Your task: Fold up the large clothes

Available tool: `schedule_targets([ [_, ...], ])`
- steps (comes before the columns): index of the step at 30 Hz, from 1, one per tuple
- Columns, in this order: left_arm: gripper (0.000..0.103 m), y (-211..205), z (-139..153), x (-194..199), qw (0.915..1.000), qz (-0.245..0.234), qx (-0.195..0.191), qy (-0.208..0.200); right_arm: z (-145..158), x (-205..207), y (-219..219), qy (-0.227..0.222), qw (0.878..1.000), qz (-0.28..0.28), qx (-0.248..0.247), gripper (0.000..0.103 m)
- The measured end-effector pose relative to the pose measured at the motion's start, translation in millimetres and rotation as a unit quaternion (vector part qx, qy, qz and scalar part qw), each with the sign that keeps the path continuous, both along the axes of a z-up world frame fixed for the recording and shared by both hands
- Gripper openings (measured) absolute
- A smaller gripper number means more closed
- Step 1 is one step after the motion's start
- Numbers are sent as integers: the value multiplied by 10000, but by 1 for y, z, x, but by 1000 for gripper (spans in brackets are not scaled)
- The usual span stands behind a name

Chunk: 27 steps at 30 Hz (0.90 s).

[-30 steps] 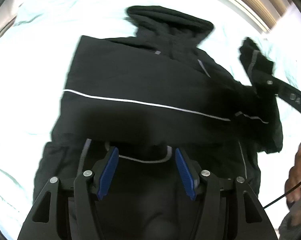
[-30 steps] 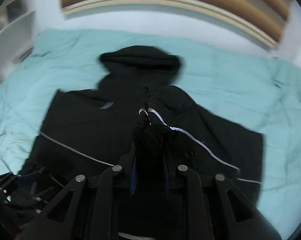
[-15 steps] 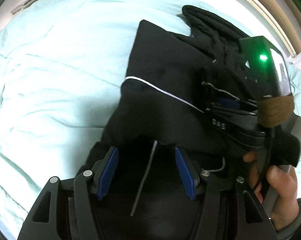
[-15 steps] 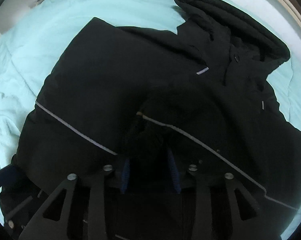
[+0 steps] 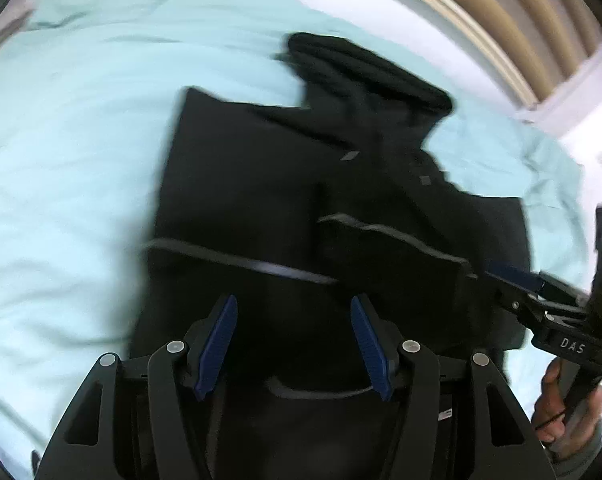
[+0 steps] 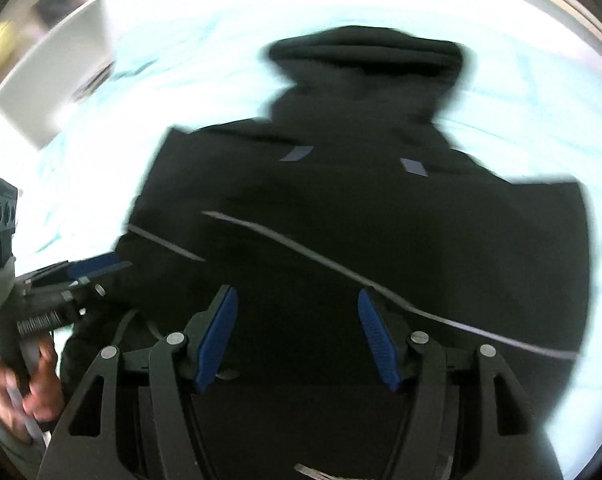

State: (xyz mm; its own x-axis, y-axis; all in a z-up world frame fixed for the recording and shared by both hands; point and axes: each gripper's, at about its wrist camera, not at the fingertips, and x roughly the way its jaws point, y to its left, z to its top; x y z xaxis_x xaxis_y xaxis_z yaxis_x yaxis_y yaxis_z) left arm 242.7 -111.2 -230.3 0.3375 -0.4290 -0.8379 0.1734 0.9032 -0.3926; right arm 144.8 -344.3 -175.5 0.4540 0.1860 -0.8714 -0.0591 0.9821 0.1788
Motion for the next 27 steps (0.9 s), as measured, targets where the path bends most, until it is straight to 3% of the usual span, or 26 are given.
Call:
schedule_targets([
  [6,61,-34,-23,35,9988,-236,-366,240,-2,-19,-73,257,9958,-855,-186,65],
  [11,61,-58,-45,60,9979,-295,-379,436,-11,-32,-95,345,9934,-1078,-184,65],
  [14,23,-68,-44,64,9981,-368,-338,363,-15,-36,-99,369,9934,-1065,-220,65],
  [16,18,-69,-29,60,9986,-395,-334,101,-15,-35,-98,313,9933,-1076,-298,65],
  [20,16,-48,19,47,9982,-171,-345,-471,-14,-33,-106,232,9924,-1175,-293,65],
  [23,16,-11,53,41,9964,258,-231,-780,-18,-29,-113,239,9912,-1275,-251,65],
  [25,16,13,52,38,9968,408,-126,-676,-22,-24,-116,265,9909,-1309,-179,65],
  [27,17,28,27,40,9984,501,121,-226,-33,-16,-115,319,9907,-1311,-157,65],
])
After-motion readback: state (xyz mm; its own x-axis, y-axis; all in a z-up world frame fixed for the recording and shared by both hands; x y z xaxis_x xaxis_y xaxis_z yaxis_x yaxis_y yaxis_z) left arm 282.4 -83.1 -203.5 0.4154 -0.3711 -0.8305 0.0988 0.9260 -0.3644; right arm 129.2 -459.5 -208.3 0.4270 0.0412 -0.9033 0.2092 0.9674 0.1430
